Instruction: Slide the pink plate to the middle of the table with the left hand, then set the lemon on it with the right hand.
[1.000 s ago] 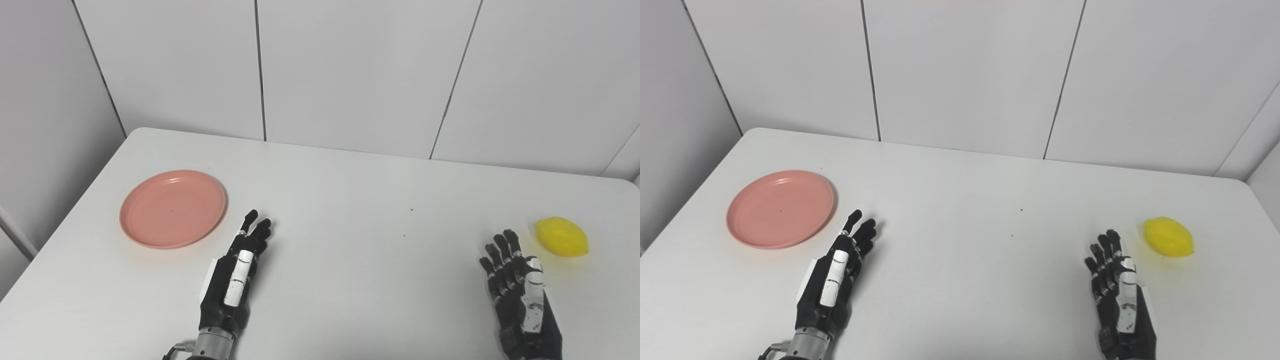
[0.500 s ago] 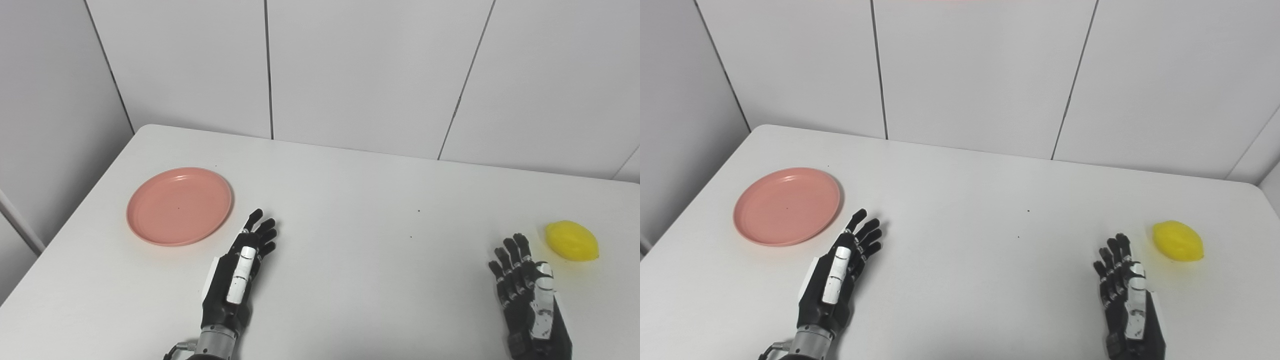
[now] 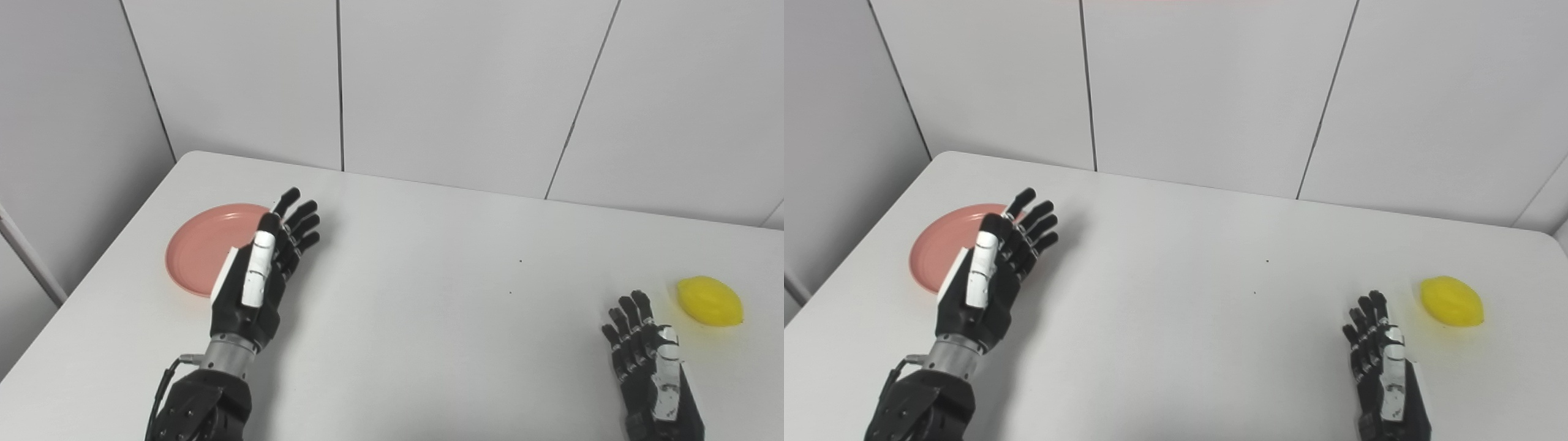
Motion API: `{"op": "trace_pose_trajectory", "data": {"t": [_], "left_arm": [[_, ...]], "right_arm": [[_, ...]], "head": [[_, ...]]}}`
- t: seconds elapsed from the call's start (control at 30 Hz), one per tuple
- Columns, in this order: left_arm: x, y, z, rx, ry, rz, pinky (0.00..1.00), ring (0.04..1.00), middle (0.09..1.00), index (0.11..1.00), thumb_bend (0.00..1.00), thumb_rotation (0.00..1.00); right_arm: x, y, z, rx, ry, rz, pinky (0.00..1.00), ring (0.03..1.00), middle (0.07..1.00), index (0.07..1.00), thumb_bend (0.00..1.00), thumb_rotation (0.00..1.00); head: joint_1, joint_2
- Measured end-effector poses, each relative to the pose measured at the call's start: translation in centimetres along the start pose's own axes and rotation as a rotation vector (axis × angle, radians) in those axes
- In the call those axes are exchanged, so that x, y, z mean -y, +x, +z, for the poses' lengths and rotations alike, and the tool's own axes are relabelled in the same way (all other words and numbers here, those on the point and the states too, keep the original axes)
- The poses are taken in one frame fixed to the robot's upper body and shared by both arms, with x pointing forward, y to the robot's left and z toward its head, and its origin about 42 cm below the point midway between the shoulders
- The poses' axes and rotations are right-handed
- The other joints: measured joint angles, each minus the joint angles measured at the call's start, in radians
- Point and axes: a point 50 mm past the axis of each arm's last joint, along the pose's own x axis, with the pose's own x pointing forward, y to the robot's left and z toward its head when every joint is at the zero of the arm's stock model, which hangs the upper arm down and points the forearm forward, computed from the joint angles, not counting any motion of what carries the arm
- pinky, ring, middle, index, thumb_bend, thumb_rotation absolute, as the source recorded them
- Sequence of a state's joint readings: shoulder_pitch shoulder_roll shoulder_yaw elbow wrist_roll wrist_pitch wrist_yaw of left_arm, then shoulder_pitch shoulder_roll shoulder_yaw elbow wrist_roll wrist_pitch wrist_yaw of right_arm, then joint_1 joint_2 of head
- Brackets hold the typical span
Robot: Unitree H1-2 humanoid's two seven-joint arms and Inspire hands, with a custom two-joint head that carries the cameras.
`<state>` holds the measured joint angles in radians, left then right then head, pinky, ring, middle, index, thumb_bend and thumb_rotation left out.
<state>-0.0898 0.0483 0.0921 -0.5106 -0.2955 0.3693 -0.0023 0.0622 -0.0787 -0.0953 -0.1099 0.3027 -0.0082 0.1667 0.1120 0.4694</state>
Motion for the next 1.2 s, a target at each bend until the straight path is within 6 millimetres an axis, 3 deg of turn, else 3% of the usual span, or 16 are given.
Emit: {"op": "trace_pose_trajectory", "data": {"t": [0.1, 0.2, 0.3, 0.4, 0.5, 0.6, 0.83, 1.2], "left_arm": [[-0.1, 0.7, 0.5, -0.015, -0.012, -0.015, 0.90, 0.891, 0.880, 0.888, 0.84, 0.93], [-1.5, 1.7, 1.7, 0.011, 0.012, -0.016, 0.86, 0.860, 0.844, 0.842, 0.89, 0.94], [-4.2, 3.3, 3.0, 0.036, 0.061, 0.001, 0.86, 0.856, 0.836, 0.855, 0.91, 0.95], [-7.9, 4.6, 2.9, 0.016, 0.115, 0.050, 0.81, 0.831, 0.812, 0.839, 0.93, 0.95], [-10.4, 5.3, 2.9, 0.000, 0.135, 0.089, 0.80, 0.820, 0.804, 0.817, 0.95, 0.94], [-11.3, 6.0, 3.5, 0.022, 0.151, 0.089, 0.78, 0.803, 0.799, 0.825, 0.93, 0.97], [-12.7, 8.0, 5.3, 0.080, 0.187, 0.093, 0.74, 0.765, 0.753, 0.784, 0.95, 0.96], [-17.2, 9.3, 4.2, 0.032, 0.178, 0.206, 0.69, 0.719, 0.726, 0.750, 0.95, 0.94]], "right_arm": [[-0.1, 0.0, 0.0, 0.001, 0.000, 0.005, 1.00, 1.000, 0.990, 1.000, 0.71, 1.00], [-0.1, 0.0, 0.0, 0.000, 0.000, 0.010, 1.00, 1.000, 0.988, 0.996, 0.71, 1.00], [-0.1, 0.0, 0.0, 0.000, -0.002, 0.015, 1.00, 1.000, 0.989, 0.998, 0.71, 1.00], [-0.1, 0.0, 0.0, -0.001, -0.004, 0.020, 1.00, 1.000, 0.989, 0.999, 0.70, 1.00], [-0.1, 0.0, 0.0, -0.001, -0.004, 0.023, 1.00, 1.000, 0.995, 1.000, 0.69, 1.00], [0.1, 0.0, 0.0, -0.003, -0.007, 0.022, 1.00, 1.000, 0.990, 1.000, 0.69, 1.00], [0.0, 0.0, 0.1, -0.001, -0.005, 0.022, 1.00, 1.000, 0.990, 1.000, 0.68, 1.00], [0.1, -0.2, 0.0, -0.005, -0.007, 0.020, 1.00, 1.000, 0.982, 1.000, 0.69, 1.00]], "head": [[-0.002, 0.000], [0.002, -0.003], [0.005, -0.003], [0.006, -0.003], [0.006, -0.003], [0.008, -0.003], [0.008, 0.000], [0.006, 0.002]]}}
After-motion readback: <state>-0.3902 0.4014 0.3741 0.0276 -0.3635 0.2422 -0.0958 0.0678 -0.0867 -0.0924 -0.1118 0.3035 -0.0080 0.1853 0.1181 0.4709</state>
